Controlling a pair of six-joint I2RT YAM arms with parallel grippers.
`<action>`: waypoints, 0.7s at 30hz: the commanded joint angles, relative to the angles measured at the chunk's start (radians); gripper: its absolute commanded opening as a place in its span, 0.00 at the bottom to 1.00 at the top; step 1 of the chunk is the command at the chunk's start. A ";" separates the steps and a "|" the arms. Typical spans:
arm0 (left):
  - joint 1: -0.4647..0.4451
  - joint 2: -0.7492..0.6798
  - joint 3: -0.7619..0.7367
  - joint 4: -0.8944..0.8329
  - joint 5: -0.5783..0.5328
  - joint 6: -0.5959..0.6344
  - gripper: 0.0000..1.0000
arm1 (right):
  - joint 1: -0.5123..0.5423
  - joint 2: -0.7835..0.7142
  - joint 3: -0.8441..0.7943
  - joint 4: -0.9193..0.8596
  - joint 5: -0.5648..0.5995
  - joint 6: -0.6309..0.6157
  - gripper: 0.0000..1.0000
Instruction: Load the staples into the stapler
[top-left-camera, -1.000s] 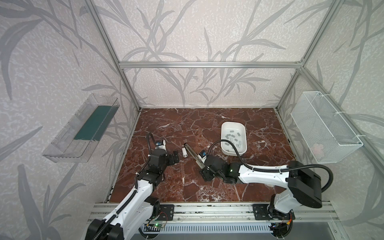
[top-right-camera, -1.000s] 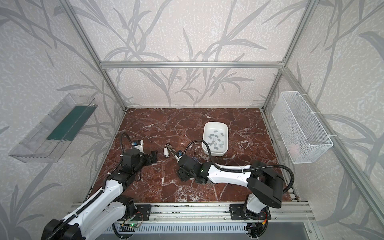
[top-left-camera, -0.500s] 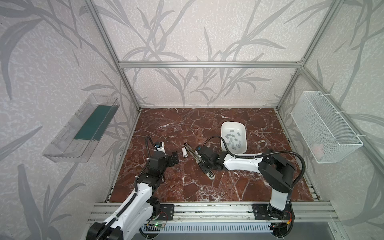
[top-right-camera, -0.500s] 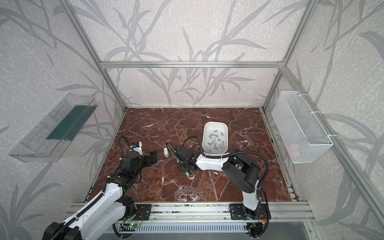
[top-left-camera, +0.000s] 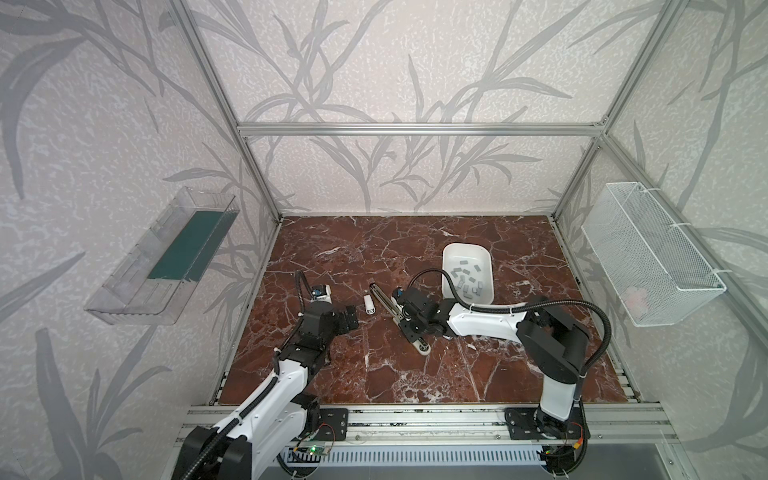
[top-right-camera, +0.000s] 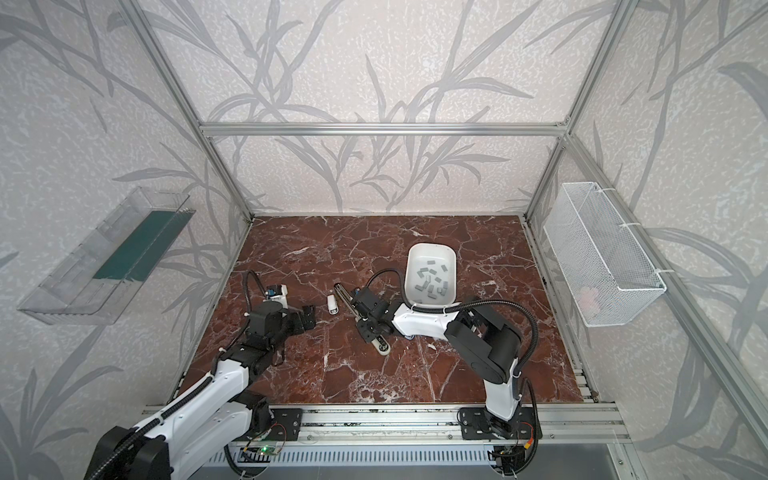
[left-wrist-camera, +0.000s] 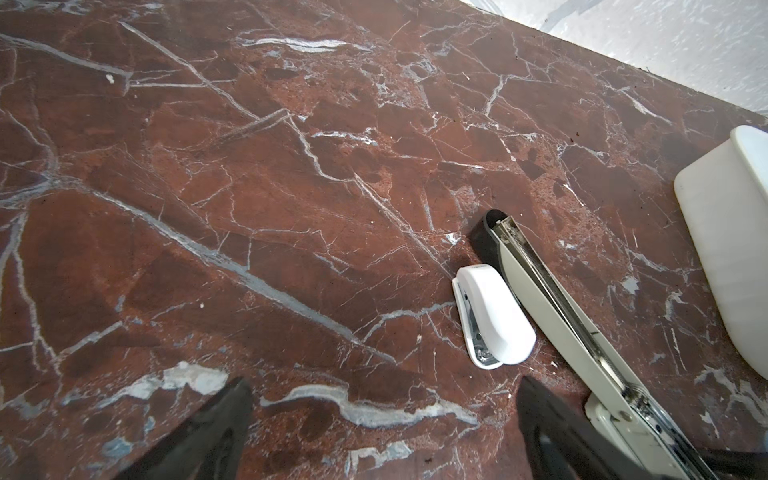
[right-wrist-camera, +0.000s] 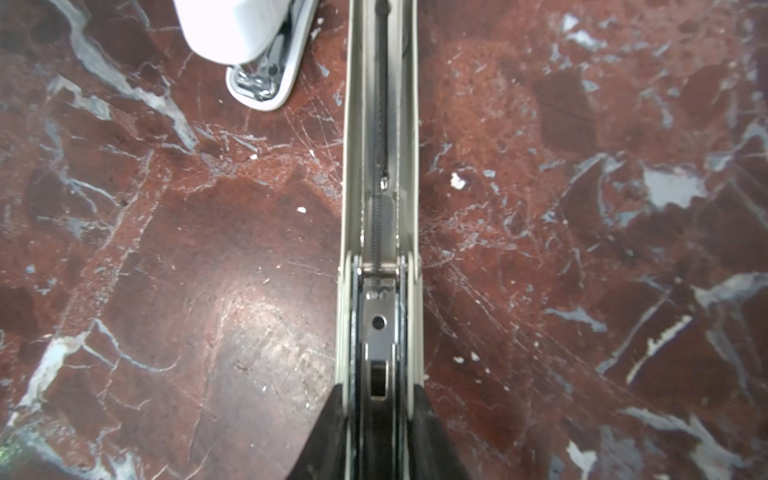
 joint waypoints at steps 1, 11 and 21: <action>0.007 0.003 0.023 0.020 -0.006 -0.023 0.99 | -0.008 -0.002 -0.012 -0.071 0.076 -0.013 0.21; 0.007 0.004 0.021 0.024 -0.004 -0.022 0.99 | -0.034 -0.065 -0.097 -0.070 0.130 0.003 0.16; 0.007 0.006 0.021 0.026 -0.004 -0.022 0.99 | -0.034 -0.075 -0.080 -0.081 0.137 0.011 0.32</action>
